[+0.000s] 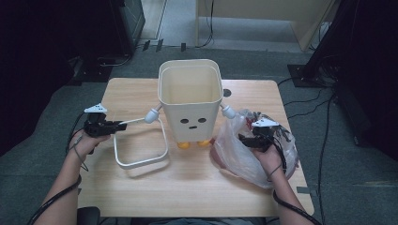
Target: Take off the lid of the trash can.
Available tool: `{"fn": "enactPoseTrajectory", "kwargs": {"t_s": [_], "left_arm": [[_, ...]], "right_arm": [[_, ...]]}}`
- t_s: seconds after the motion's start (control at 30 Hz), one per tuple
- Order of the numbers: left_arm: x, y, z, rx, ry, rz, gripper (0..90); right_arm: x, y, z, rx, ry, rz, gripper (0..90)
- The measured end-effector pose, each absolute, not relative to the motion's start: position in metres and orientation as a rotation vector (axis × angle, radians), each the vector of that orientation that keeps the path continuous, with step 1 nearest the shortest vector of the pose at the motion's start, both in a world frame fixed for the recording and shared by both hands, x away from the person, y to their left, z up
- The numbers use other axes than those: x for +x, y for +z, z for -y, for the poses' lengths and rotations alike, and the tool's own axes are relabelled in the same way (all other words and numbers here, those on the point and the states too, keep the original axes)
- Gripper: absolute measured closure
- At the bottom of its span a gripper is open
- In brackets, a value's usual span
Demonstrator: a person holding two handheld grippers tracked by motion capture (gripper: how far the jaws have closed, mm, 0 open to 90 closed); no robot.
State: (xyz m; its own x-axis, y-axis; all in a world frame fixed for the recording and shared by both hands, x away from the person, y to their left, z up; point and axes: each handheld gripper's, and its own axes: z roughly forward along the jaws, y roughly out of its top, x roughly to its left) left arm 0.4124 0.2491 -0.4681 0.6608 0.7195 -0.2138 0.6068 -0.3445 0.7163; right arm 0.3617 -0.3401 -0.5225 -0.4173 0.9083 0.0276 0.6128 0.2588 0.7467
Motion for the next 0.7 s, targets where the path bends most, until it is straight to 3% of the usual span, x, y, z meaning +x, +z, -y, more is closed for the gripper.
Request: {"fn": "enactPoseTrajectory", "kwargs": {"t_s": [0.7], "left_arm": [[0.417, -0.496, -0.230, 2.048, 0.214, -1.015, 73.3]], "right_arm": [[0.361, -0.522, 0.340, 1.377, 0.984, -2.125, 28.5]]}}
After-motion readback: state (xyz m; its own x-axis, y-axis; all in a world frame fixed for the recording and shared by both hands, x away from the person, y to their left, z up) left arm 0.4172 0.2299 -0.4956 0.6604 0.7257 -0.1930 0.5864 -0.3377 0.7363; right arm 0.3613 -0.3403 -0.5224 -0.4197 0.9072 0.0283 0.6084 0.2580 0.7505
